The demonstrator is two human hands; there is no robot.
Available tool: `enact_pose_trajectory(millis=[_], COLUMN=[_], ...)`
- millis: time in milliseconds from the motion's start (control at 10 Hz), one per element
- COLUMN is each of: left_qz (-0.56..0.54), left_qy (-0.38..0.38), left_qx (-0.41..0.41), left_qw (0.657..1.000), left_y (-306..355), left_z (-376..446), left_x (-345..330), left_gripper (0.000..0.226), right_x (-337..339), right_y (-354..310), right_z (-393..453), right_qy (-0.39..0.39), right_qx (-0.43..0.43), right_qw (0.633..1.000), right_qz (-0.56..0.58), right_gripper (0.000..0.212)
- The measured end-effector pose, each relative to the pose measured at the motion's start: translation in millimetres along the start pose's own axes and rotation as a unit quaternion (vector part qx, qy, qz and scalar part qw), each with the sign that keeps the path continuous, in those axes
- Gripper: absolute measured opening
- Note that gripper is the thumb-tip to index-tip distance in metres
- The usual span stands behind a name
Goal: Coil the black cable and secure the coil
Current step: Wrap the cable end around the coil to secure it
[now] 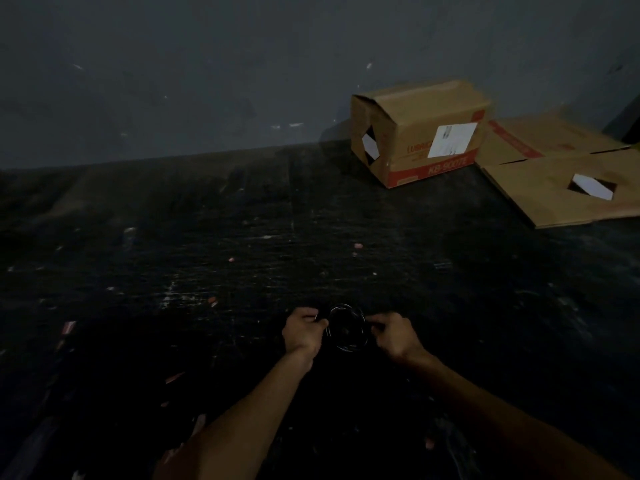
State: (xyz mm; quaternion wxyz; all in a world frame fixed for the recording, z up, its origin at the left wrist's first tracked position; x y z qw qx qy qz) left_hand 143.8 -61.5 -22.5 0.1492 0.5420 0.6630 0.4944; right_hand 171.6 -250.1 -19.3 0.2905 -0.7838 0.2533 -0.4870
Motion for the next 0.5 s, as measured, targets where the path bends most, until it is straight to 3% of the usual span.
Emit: enact_pose_trajectory(millis=[300, 500], left_qz=[0.163, 0.186], left_qy=[-0.02, -0.046], left_qx=[-0.048, -0.102], left_qw=[0.985, 0.976], left_y=[2.4, -2.0], left_z=[2.7, -19.9], left_x=[4.8, 18.1], left_gripper=[0.028, 0.032], right_x=[-3.4, -8.8], right_y=[-8.0, -1.1], right_z=[-5.5, -21.4], right_qy=[-0.023, 0.008], right_qx=[0.03, -0.014], right_qw=[0.995, 0.999], right_qz=[-0.091, -0.044], right_gripper=[0.036, 0.054])
Point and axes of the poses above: each hand's wrist, its own z-axis towards the middle knuckle, its own x-axis out of the back of the hand, y = z × x, the point moved 3 cm from there along z, towards the middle knuckle, and after that the axes turned 1 degree about z, right-handed, at the moved point
